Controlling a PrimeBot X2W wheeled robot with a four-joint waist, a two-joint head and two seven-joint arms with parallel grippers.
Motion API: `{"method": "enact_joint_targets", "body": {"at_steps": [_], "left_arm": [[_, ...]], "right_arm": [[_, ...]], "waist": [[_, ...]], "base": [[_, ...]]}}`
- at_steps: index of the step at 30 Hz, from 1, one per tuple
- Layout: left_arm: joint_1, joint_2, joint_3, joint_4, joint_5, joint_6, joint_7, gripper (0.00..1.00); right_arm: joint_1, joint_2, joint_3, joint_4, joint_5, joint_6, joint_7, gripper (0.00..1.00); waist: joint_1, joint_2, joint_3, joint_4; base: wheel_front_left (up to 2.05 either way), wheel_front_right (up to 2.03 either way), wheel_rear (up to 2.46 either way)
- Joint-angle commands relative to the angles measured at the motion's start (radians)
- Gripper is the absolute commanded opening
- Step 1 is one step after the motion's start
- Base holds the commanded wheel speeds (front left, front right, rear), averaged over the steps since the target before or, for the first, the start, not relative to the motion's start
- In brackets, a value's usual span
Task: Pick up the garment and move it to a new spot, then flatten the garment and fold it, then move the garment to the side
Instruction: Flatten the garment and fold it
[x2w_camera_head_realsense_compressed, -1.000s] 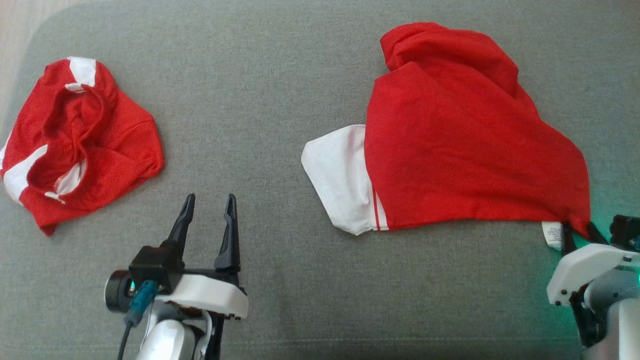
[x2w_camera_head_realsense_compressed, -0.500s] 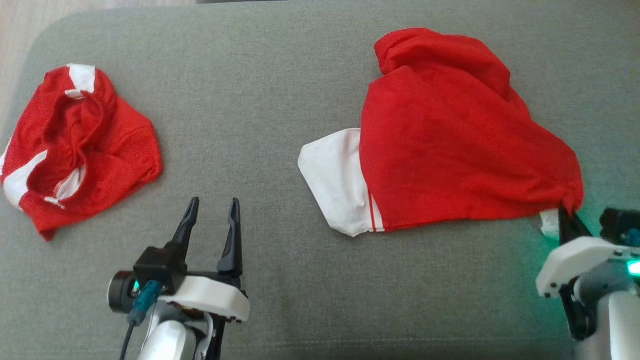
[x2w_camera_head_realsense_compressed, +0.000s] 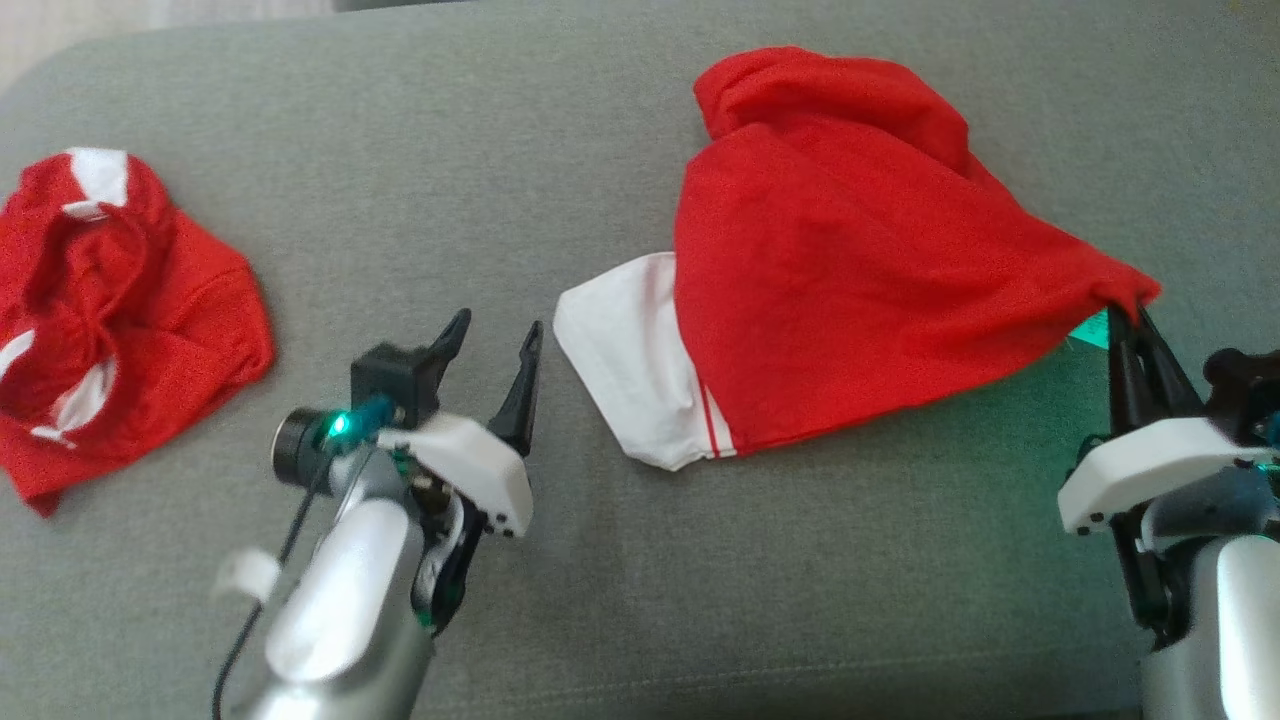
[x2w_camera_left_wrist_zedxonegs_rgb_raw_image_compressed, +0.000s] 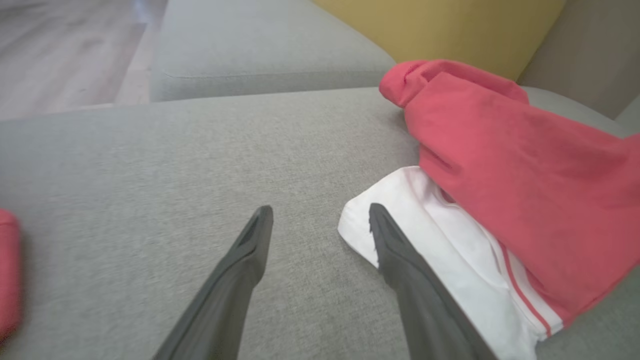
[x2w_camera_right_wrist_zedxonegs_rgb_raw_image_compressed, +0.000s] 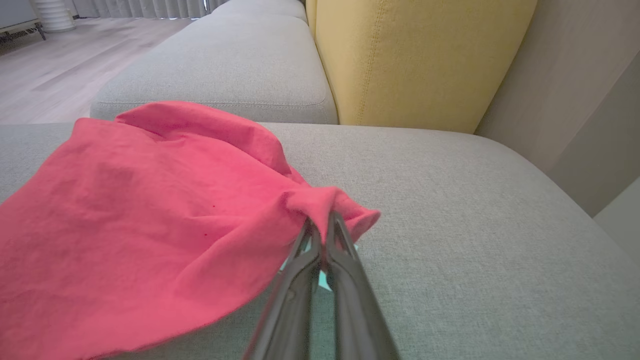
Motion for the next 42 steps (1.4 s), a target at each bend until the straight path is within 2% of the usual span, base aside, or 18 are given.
{"method": "enact_joint_targets", "body": {"at_steps": [1,8,17,18,19,20,21,27,33,37,42], "left_arm": [[-0.049,0.003,0.027,-0.005,-0.015,-0.005,0.008,1.00],[-0.177,0.002,-0.023,0.172,-0.080,-0.035,0.074,1.00],[-0.249,0.002,-0.080,0.298,-0.123,-0.040,0.111,1.00],[-0.255,0.002,-0.086,0.311,-0.128,-0.044,0.119,0.92],[-0.261,0.002,-0.092,0.321,-0.133,-0.048,0.122,0.48],[-0.266,0.002,-0.097,0.327,-0.139,-0.051,0.120,0.19],[-0.270,0.002,-0.102,0.331,-0.146,-0.053,0.117,0.00],[-0.279,0.002,-0.123,0.329,-0.179,-0.059,0.057,0.00],[-0.261,0.002,-0.099,0.279,-0.216,-0.054,-0.034,0.00],[-0.206,0.002,-0.039,0.146,-0.295,-0.063,-0.098,0.00],[-0.099,0.002,0.043,-0.153,-0.410,-0.057,-0.122,0.00]], "right_arm": [[-0.014,-0.007,0.030,-0.043,0.007,0.007,0.001,0.00],[-0.031,-0.007,0.069,-0.045,0.013,0.007,0.000,0.00],[-0.053,-0.007,0.108,-0.025,0.018,0.007,-0.008,0.00],[-0.057,-0.007,0.113,-0.023,0.019,0.007,-0.009,0.00],[-0.060,-0.007,0.118,-0.021,0.020,0.007,-0.011,0.00],[-0.063,-0.007,0.121,-0.018,0.020,0.007,-0.012,0.00],[-0.065,-0.007,0.123,-0.016,0.020,0.007,-0.014,0.00],[-0.069,-0.007,0.115,-0.009,0.021,0.007,-0.040,0.00],[-0.072,-0.007,0.097,-0.022,0.019,0.007,-0.088,0.00],[-0.078,-0.007,0.086,-0.048,0.014,0.007,-0.123,0.00],[-0.083,-0.012,0.064,-0.137,0.047,0.007,-0.188,0.00]], "waist": [[0.0000,0.0000,0.009,-0.012],[0.0000,0.0000,0.033,-0.052],[0.0000,0.0000,0.044,-0.078],[0.0000,0.0000,0.046,-0.082],[0.0000,0.0000,0.047,-0.085],[0.0000,0.0000,0.048,-0.087],[0.0000,0.0000,0.049,-0.088],[0.0000,0.0000,0.039,-0.081],[0.0000,0.0000,0.007,-0.062],[0.0000,0.0000,-0.028,-0.048],[0.0000,0.0000,-0.080,-0.027]], "base": [[0.00,0.00,0.00],[0.00,0.00,0.00],[0.00,0.00,0.00],[0.00,0.00,0.00],[0.00,0.00,0.00],[0.00,0.00,0.00],[0.00,0.00,0.00],[0.00,0.00,0.00],[0.00,0.00,0.00],[0.00,0.00,0.00],[0.00,0.00,0.00]]}}
